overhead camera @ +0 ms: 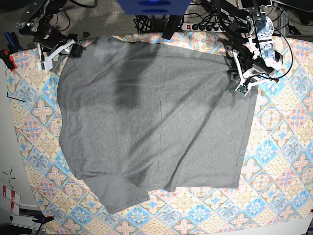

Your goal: Fold the T-shirt properly

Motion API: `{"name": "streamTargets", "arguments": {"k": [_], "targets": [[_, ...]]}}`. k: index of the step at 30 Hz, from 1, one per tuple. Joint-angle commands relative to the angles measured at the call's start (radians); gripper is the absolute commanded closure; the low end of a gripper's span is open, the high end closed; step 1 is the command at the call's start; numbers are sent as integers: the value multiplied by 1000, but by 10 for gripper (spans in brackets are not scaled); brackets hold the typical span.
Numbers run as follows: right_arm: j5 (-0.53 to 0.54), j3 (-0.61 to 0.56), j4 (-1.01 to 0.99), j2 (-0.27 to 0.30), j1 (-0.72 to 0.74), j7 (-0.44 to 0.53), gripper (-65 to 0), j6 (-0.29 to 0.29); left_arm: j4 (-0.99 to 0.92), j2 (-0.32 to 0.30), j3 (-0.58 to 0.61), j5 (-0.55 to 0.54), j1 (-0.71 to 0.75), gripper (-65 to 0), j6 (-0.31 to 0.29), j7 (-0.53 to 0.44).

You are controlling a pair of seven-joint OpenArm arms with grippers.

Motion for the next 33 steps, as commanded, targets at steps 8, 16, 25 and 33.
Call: {"name": "streamTargets", "arguments": {"k": [8,16,25,33], "targets": [[21,-58,-154,13,0,161,-303,3,16,-9,0,0,1,-26,5,1],[21,-64,-243,-6,34,161,-303,3,16,-9,0,0,1,-26,5,2],[21,-107,-153,-40,12,151,-58,3,16,-9,0,0,-1,-26,5,-1],[21,-102,-8,-58,-2,75,-7,3,16,-9,0,0,1,-26,5,-1]]}}
